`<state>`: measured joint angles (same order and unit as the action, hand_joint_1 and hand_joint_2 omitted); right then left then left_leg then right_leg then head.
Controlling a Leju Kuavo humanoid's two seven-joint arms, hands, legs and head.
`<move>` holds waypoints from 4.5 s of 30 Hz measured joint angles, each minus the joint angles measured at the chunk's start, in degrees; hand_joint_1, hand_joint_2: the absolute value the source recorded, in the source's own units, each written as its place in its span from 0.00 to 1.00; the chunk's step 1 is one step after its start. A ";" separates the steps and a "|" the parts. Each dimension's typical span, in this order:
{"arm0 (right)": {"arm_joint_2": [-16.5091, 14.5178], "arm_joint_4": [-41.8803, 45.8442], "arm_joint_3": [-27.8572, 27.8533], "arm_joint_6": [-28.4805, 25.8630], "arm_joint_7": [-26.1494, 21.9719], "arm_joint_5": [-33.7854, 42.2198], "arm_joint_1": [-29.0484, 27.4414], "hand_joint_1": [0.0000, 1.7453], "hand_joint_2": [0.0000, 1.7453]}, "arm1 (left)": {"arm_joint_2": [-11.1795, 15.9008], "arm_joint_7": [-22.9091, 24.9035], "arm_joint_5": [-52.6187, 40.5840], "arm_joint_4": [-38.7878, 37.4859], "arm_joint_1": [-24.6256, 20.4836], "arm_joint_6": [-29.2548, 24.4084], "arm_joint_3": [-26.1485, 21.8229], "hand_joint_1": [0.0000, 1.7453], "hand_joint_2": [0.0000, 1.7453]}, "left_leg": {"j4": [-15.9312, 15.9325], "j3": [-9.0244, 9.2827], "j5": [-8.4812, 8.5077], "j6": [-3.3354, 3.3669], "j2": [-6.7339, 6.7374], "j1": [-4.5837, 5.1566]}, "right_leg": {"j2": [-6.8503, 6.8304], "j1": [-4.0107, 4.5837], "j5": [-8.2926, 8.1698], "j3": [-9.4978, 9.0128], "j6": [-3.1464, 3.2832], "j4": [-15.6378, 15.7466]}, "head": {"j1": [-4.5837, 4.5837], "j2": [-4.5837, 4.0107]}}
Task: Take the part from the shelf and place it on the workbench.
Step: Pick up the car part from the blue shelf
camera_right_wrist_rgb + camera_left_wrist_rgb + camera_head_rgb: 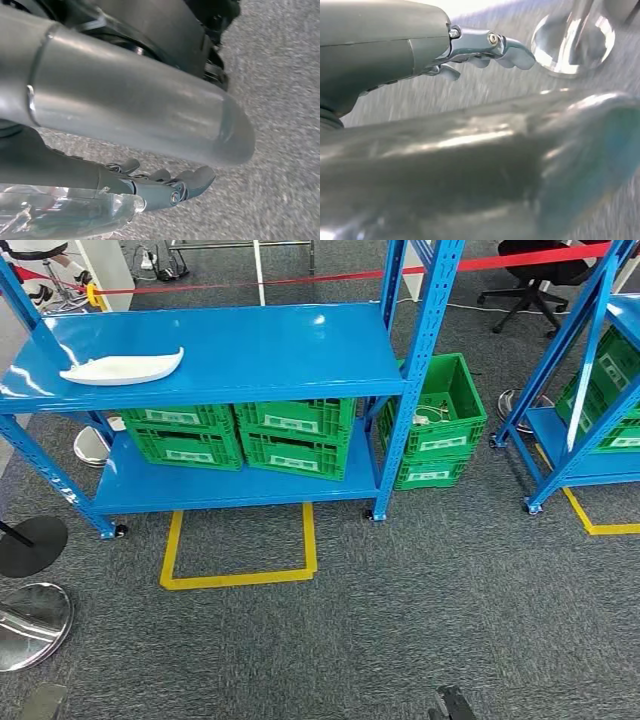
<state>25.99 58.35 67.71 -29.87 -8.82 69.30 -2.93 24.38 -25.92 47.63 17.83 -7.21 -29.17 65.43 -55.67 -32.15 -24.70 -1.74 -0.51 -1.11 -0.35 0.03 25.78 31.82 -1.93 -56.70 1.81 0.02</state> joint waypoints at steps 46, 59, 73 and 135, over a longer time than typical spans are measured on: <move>7.87 12.80 21.32 -8.71 1.03 13.20 3.71 0.00 0.00 | 5.23 -14.03 13.47 -15.70 -38.61 -10.94 23.40 0.00 0.00 | 0.00 -0.05 0.24 -0.05 0.07 -0.03 | 0.12 0.03 -0.27 0.13 0.15 -0.05 | -0.01 0.00; 7.87 12.57 21.36 -6.81 2.11 10.91 3.87 0.00 0.00 | 0.85 -14.03 7.35 -15.72 -38.72 -10.94 23.66 0.00 0.00 | -0.01 -0.05 0.24 -0.04 0.07 -0.03 | 0.12 0.03 -0.27 0.13 0.15 -0.05 | -0.01 0.00; 7.82 10.29 21.36 -3.88 3.28 8.72 4.11 0.00 0.00 | -0.02 -13.92 -8.73 -15.92 -41.16 -10.96 23.68 0.00 0.00 | -0.01 -0.05 0.25 -0.03 0.07 -0.03 | 0.09 0.03 -0.27 0.14 0.15 -0.05 | -0.01 0.00; 6.43 3.31 22.08 0.22 3.18 5.11 4.68 0.00 0.00 | 7.50 20.10 -83.15 81.60 9.43 10.81 -48.01 0.00 0.00 | 0.25 0.26 0.04 0.13 0.27 0.40 | 0.25 -0.44 0.04 0.00 -0.16 -0.12 | -0.19 0.00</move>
<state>32.41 61.66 89.79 -29.65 -5.64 74.41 1.75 31.89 -5.82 -35.52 99.43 2.22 -18.35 17.41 -55.41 -31.89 -24.66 -1.61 -0.24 -0.71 -0.10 -0.41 25.82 31.82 -2.10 -56.83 1.62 0.02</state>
